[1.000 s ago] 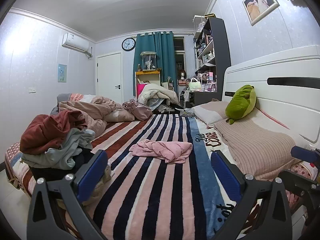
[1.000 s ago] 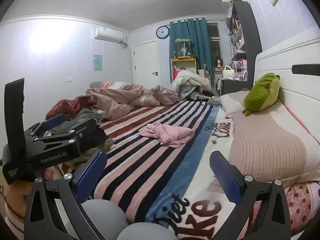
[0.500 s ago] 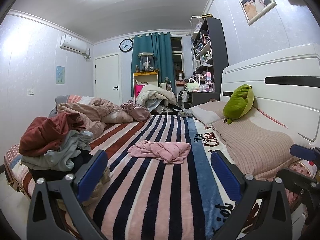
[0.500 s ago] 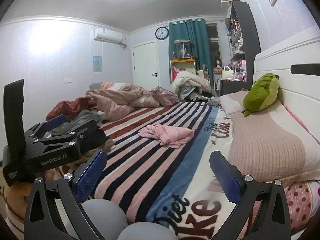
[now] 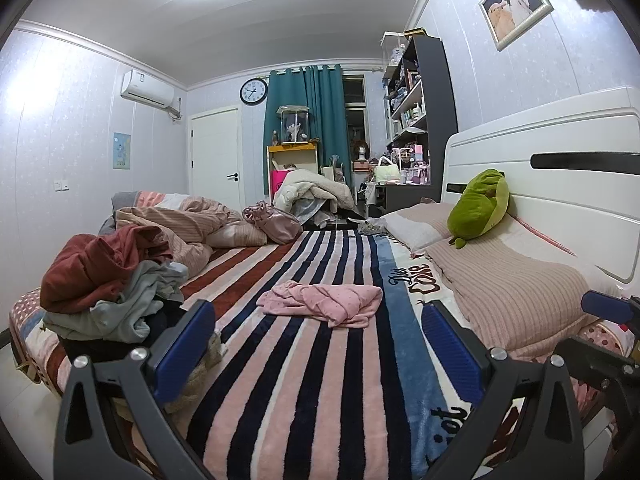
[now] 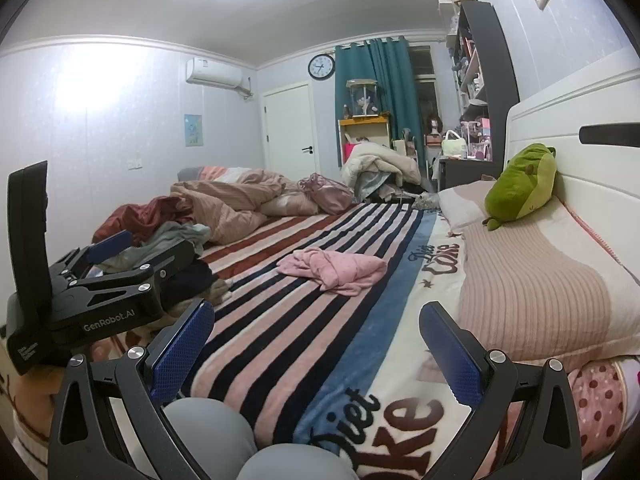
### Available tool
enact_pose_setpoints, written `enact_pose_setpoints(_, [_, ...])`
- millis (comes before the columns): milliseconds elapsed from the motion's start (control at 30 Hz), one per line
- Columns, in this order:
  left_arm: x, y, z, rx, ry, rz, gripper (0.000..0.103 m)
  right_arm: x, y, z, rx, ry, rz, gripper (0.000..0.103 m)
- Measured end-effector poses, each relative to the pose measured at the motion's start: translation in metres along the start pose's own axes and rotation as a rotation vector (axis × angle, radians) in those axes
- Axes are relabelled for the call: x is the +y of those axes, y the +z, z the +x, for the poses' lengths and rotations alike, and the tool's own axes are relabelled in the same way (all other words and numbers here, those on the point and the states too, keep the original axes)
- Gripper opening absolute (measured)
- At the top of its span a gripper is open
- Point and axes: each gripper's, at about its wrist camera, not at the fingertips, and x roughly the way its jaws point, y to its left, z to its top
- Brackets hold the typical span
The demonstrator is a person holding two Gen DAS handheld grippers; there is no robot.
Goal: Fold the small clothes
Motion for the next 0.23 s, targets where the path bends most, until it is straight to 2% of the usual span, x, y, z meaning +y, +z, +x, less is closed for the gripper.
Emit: enact_pose_setpoints(233, [-0.0007, 0.0012, 0.0013, 0.008, -0.014, -0.003, 0.102, 0.0029, 0.0, 0.0, -0.004, -0.007, 0.001, 0.103])
